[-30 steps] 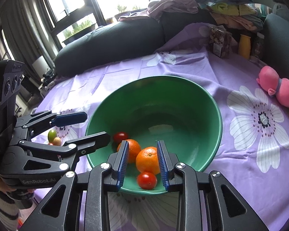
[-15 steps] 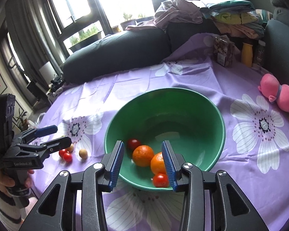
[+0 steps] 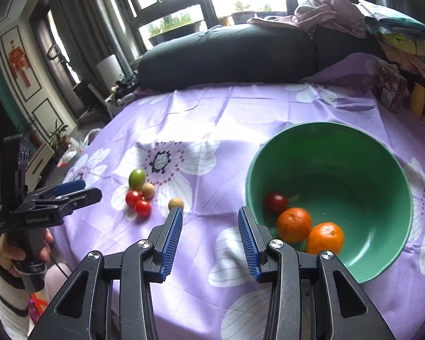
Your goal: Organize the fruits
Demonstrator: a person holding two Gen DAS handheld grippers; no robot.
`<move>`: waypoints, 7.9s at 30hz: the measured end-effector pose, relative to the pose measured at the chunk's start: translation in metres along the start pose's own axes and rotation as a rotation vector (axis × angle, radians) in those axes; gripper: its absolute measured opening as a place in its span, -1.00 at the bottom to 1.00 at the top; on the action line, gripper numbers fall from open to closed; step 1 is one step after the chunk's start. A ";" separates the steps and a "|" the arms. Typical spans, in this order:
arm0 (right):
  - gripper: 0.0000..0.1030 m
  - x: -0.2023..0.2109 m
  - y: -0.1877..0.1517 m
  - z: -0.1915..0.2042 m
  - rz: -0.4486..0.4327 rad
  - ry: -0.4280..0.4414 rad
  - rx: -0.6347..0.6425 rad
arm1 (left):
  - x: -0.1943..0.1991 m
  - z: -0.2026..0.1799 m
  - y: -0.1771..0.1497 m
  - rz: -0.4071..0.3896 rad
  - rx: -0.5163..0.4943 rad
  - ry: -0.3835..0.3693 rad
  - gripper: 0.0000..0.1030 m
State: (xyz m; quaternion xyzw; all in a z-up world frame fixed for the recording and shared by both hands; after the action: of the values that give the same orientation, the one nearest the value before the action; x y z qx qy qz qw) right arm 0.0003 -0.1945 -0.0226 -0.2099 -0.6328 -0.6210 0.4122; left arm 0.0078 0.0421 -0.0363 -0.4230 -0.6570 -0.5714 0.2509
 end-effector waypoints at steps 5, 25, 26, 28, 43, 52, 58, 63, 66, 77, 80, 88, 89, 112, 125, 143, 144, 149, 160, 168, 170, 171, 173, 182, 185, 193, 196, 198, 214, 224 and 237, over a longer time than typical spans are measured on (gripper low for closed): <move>-0.20 -0.020 -0.006 0.023 0.061 0.027 0.061 | -0.011 0.007 -0.019 0.065 -0.019 -0.002 0.87; -0.20 -0.067 0.006 0.067 0.129 0.104 0.139 | -0.026 0.033 0.025 0.043 0.145 -0.133 0.78; -0.20 -0.069 0.007 0.068 0.129 0.110 0.139 | -0.027 0.032 0.026 0.049 0.138 -0.133 0.77; -0.20 -0.073 0.008 0.068 0.137 0.105 0.141 | -0.031 0.029 0.026 0.059 0.113 -0.133 0.71; -0.20 -0.092 0.003 0.034 0.195 0.029 0.102 | -0.055 -0.018 0.001 0.151 -0.043 -0.213 0.12; -0.20 -0.112 0.011 0.032 0.232 0.055 0.111 | -0.078 -0.021 0.005 0.201 -0.074 -0.182 -0.06; -0.20 -0.130 0.019 0.034 0.263 0.060 0.117 | -0.087 -0.024 0.013 0.208 -0.110 -0.137 -0.24; -0.20 -0.134 0.019 0.033 0.267 0.041 0.128 | -0.092 -0.028 0.016 0.207 -0.142 -0.108 -0.44; -0.33 -0.134 0.019 0.033 0.267 0.054 0.128 | -0.093 -0.027 0.017 0.202 -0.143 -0.103 -0.46; -0.47 -0.127 0.019 0.032 0.236 0.070 0.105 | -0.084 -0.027 0.010 0.173 -0.139 -0.135 -0.47; -0.47 -0.114 0.020 0.033 0.204 0.083 0.095 | -0.075 -0.027 0.010 0.160 -0.133 -0.142 -0.47; -0.47 -0.060 0.026 0.016 0.078 0.070 0.046 | -0.051 -0.055 0.029 0.091 -0.164 -0.179 -0.47; -0.47 -0.051 0.028 0.012 0.056 0.064 0.037 | -0.050 -0.062 0.033 0.082 -0.174 -0.187 -0.47; -0.47 0.023 0.001 -0.115 -0.052 -0.146 -0.201 | -0.094 -0.222 0.065 0.112 -0.437 -0.271 -0.47; -0.46 0.033 -0.009 -0.127 -0.053 -0.164 -0.256 | -0.080 -0.210 0.068 0.095 -0.399 -0.265 0.19; -0.46 0.040 0.003 -0.072 -0.076 -0.084 -0.139 | -0.014 -0.014 0.016 0.033 -0.055 0.005 0.32; -0.46 0.036 0.004 -0.065 -0.068 -0.073 -0.120 | -0.011 -0.004 0.011 0.034 -0.030 0.015 0.32; -0.45 -0.003 0.007 -0.027 0.004 0.002 -0.040 | -0.003 0.018 -0.008 0.039 0.034 0.018 0.32; -0.45 -0.078 0.005 0.048 0.159 0.142 0.085 | 0.013 0.023 -0.022 0.036 0.030 0.031 0.32; -0.45 -0.097 0.015 0.067 0.208 0.144 0.159 | 0.007 0.016 -0.011 0.018 -0.016 0.037 0.32; -0.45 -0.099 0.016 0.066 0.212 0.139 0.156 | 0.003 0.014 -0.008 0.020 -0.031 0.027 0.32; -0.45 -0.100 0.017 0.065 0.215 0.137 0.154 | 0.000 0.013 -0.007 0.024 -0.039 0.021 0.32; -0.45 -0.103 0.017 0.065 0.220 0.138 0.149 | -0.007 0.009 -0.005 0.034 -0.060 0.021 0.32; -0.45 -0.116 0.020 0.065 0.255 0.138 0.151 | -0.040 0.010 -0.004 0.106 -0.108 0.016 0.29; -0.45 -0.121 0.019 0.067 0.273 0.153 0.155 | -0.048 0.010 -0.003 0.124 -0.120 0.001 0.29; -0.45 -0.142 0.029 0.071 0.296 0.170 0.156 | -0.064 0.013 0.005 0.146 -0.118 -0.048 0.00; -0.45 -0.151 0.031 0.072 0.312 0.174 0.149 | -0.068 0.016 0.007 0.154 -0.115 -0.042 -0.08; -0.45 -0.154 0.032 0.074 0.320 0.180 0.157 | -0.070 0.017 0.009 0.156 -0.109 -0.048 -0.09; -0.27 -0.176 0.047 0.089 0.319 0.182 0.203 | -0.081 0.032 0.020 0.136 -0.112 -0.006 -0.41; -0.42 -0.163 0.045 0.073 0.286 0.199 0.140 | -0.076 0.035 0.018 0.119 -0.079 -0.019 -0.43; -0.43 -0.108 0.029 0.047 0.201 0.219 0.045 | -0.048 0.005 0.011 0.083 -0.081 -0.039 -0.43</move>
State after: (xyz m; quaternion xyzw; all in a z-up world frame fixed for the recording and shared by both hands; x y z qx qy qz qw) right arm 0.0725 -0.1186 -0.0836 -0.1938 -0.5738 -0.5814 0.5433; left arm 0.0425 0.0341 -0.0702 -0.4710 -0.6198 -0.5783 0.2441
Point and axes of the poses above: each gripper's, at about its wrist camera, not at the fingertips, and x roughly against the way its jaws point, z to its left, y to its top, the point moved 5 cm from there along -x, roughly the way its jaws point, and after that the axes turned 5 degrees about z, right-handed, at the moved point
